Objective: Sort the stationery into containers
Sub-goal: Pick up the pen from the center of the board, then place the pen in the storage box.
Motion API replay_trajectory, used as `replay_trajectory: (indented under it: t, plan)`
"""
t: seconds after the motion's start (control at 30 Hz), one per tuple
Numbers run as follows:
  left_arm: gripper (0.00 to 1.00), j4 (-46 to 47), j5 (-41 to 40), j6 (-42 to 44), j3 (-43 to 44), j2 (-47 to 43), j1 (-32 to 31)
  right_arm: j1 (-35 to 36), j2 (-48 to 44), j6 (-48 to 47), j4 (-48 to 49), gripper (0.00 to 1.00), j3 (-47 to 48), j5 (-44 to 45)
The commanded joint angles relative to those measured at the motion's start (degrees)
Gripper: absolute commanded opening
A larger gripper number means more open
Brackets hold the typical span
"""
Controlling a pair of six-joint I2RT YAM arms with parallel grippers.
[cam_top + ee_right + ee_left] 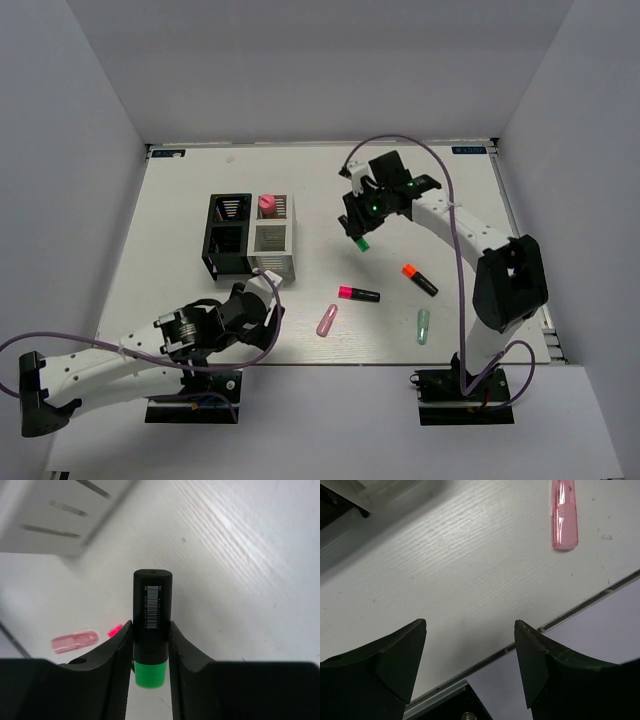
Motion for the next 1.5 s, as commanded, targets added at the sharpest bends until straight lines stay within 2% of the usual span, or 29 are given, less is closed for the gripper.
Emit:
replay_trajectory:
  t: [0.0, 0.13, 0.27, 0.4, 0.47, 0.5, 0.63, 0.83, 1.2, 1.27, 1.3, 1.33, 1.43, 1.47]
  plan:
    - [0.81, -3.0, -5.3, -1.0, 3.0, -3.4, -0.3, 0.6, -3.7, -3.0, -0.4, 0.00, 7.6, -9.4]
    - [0.81, -7.5, -16.0, -3.5, 6.3, -8.1, -0.4, 2.5, -1.6, -2.6, -0.4, 0.00, 15.6, -19.5]
    - [0.81, -18.2, -27.0, -9.5, 11.6, -9.4, -0.4, 4.8, 2.7, -1.6, 7.4, 0.00, 19.8, -30.5]
    - [0.81, -22.0, -28.3, -12.3, 15.4, -9.1, -0.4, 7.8, 8.8, -3.0, 15.9, 0.00, 25.4, -39.7]
    - [0.81, -23.2, -27.8, -14.2, 15.9, -9.2, -0.3, 9.1, 11.7, -2.0, 21.3, 0.00, 25.9, -43.1]
    - [0.81, -23.4, -27.9, -14.4, 15.9, -9.1, -0.3, 9.4, 12.5, -1.1, 27.0, 0.00, 26.0, -44.1]
    - [0.81, -22.5, -26.3, -14.6, 15.5, -7.8, -0.4, 11.2, 17.6, -1.5, 34.7, 0.00, 26.3, -49.2]
    - [0.81, -21.3, -24.8, -13.1, 16.1, -4.0, -0.4, 12.3, 21.2, -3.9, 36.4, 0.00, 27.2, -47.4]
    - [0.81, -17.4, -22.5, -12.3, 12.3, -5.7, -0.4, 12.6, 25.2, -9.1, 33.3, 0.00, 25.7, -40.9]
    - [0.81, -16.9, -22.0, -12.4, 11.6, -6.0, -0.3, 12.8, 25.3, -10.8, 31.0, 0.06, 25.8, -40.6]
    - [0.81, -16.8, -21.8, -12.2, 11.4, -5.9, -0.5, 12.9, 25.3, -11.1, 30.5, 0.13, 25.8, -39.2]
    - [0.81, -16.7, -21.5, -12.2, 11.2, -5.5, -0.4, 13.0, 25.1, -12.0, 30.1, 0.26, 25.7, -39.1]
    - [0.81, -16.0, -20.7, -12.0, 11.3, -4.2, -0.4, 12.7, 24.6, -12.7, 29.1, 0.37, 25.2, -37.5]
    - [0.81, -15.8, -20.4, -11.7, 11.4, -4.0, -0.5, 12.7, 24.3, -12.5, 29.1, 0.38, 25.3, -37.4]
